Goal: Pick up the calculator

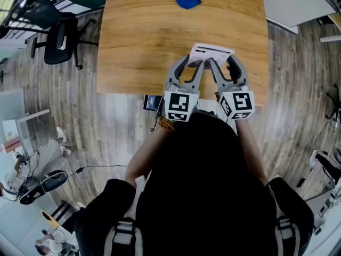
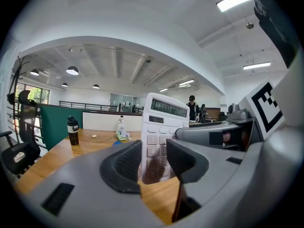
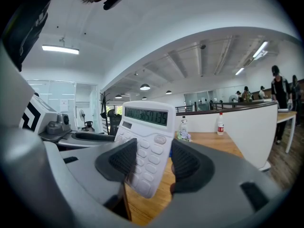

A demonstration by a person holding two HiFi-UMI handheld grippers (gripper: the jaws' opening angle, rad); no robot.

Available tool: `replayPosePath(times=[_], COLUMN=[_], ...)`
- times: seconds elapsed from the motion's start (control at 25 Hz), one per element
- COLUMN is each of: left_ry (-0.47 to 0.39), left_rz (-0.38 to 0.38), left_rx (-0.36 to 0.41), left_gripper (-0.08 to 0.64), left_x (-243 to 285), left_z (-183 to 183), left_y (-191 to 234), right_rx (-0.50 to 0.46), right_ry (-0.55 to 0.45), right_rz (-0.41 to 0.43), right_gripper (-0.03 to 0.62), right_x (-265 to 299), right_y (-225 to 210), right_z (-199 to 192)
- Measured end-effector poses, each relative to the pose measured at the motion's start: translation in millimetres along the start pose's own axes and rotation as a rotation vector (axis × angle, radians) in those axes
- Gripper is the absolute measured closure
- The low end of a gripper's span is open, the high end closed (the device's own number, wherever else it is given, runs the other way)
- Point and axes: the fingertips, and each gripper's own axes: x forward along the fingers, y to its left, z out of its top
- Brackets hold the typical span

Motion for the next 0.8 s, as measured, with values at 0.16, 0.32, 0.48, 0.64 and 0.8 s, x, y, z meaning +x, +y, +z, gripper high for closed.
replayPosePath(times=[0.16, 0.32, 0.48, 0.64, 0.8], left_ry=[0.003, 0.005, 0.007, 0.018, 0.031], left_rz=[-0.008, -0.015, -0.017, -0.028, -0.03], left_rx=[-0.004, -0.001, 0.002, 0.006, 0.009], left_gripper=[0.374, 0.377, 0.383, 0.394, 0.396], left_x=[0.7, 2.3, 0.6, 1.9, 2.6], left_z=[-2.9, -3.4, -2.6, -8.1, -8.5], left_y=[-4.2, -10.8, -12.8, -14.2, -12.7], right_rx=[0.002, 0.005, 0.024, 0.057, 0.077], right_ry=[0.005, 0.004, 0.006, 0.022, 0.04], right_rz=[-0.003, -0.004, 0.014, 0.042, 0.069], right_gripper=[0.365, 0.365, 0.366, 0.367, 0.377], right_x=[-3.2, -8.3, -10.4, -9.6, -8.8], right_y=[-3.0, -8.4, -9.2, -13.5, -13.9], right_z=[-3.7, -5.5, -6.3, -15.2, -17.8])
